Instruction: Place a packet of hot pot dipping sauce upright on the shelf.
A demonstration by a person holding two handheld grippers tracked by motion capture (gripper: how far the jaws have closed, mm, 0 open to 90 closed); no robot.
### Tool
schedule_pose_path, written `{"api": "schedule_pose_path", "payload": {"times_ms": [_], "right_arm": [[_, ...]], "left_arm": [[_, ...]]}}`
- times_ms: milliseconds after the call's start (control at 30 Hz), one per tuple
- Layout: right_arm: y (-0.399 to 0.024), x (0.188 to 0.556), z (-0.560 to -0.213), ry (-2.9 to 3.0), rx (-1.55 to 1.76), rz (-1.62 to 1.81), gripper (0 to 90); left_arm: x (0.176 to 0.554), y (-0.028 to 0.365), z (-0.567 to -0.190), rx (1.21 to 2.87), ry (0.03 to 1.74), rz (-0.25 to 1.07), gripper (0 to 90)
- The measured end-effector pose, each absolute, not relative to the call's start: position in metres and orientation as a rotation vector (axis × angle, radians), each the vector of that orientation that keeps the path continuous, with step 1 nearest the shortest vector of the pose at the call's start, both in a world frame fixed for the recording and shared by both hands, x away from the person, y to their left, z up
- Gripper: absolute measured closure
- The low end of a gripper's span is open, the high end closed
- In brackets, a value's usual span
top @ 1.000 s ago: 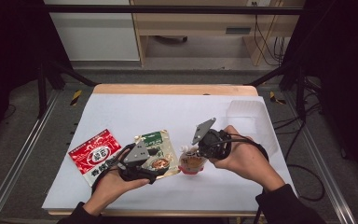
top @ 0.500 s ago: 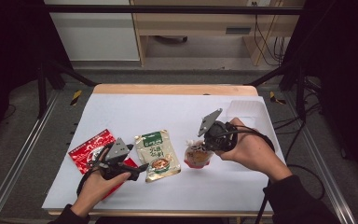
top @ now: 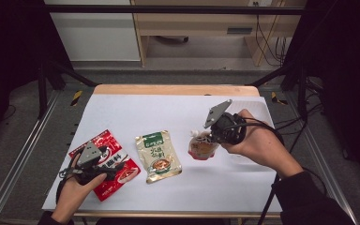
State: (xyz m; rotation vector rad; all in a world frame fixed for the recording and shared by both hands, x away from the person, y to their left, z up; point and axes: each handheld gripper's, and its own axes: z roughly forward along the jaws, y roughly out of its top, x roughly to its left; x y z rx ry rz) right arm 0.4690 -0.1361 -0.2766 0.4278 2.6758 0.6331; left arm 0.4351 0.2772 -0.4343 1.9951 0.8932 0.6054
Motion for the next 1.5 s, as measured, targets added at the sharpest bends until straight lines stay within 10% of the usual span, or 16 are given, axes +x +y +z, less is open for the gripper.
{"api": "schedule_pose_path", "payload": {"times_ms": [1500], "right_arm": [[-0.244, 0.489, -0.237, 2.561, 0.548, 0.610, 90.0]], "left_arm": [[0.426, 0.293, -0.438, 1.952, 0.963, 0.752, 8.3]]}}
